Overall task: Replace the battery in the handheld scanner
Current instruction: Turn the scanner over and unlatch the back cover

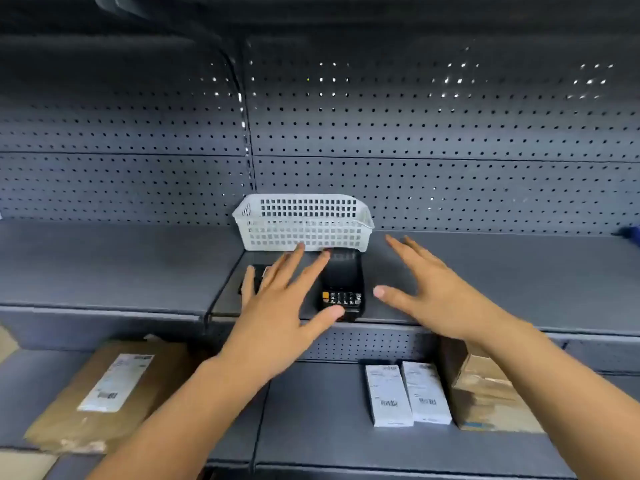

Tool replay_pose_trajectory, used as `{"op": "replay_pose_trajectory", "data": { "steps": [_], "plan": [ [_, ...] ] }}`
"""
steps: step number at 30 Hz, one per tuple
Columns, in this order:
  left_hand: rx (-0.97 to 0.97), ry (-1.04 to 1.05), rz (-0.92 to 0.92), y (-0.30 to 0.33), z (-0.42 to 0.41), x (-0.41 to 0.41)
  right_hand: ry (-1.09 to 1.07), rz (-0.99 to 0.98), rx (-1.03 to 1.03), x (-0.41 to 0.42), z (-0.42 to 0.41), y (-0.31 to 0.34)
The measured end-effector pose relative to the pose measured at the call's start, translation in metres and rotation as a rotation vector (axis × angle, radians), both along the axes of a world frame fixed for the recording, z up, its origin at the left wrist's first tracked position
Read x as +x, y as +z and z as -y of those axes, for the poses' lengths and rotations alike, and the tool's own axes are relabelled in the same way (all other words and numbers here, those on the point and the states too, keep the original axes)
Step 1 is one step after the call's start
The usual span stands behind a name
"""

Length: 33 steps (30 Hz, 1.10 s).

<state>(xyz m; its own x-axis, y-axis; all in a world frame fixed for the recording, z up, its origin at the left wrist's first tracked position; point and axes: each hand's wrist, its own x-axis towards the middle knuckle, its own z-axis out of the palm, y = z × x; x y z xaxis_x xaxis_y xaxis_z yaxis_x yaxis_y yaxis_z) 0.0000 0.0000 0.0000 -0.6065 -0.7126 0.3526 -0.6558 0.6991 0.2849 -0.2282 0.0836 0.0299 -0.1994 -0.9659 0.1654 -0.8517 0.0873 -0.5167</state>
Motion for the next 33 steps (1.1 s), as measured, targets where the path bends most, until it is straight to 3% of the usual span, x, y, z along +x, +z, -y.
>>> {"op": "replay_pose_trajectory", "data": {
  "steps": [5, 21, 33],
  "plan": [
    [0.022, -0.025, -0.017, -0.012, 0.006, -0.013, 0.16, 0.057, 0.046, -0.01, 0.049, -0.012],
    [-0.03, -0.171, -0.11, -0.049, 0.035, -0.023, 0.136, 0.257, 0.073, -0.033, 0.093, -0.031],
    [0.052, -0.2, -0.18, -0.028, 0.022, -0.031, -0.012, 0.746, -0.096, -0.028, 0.095, -0.024]
  ]
}}
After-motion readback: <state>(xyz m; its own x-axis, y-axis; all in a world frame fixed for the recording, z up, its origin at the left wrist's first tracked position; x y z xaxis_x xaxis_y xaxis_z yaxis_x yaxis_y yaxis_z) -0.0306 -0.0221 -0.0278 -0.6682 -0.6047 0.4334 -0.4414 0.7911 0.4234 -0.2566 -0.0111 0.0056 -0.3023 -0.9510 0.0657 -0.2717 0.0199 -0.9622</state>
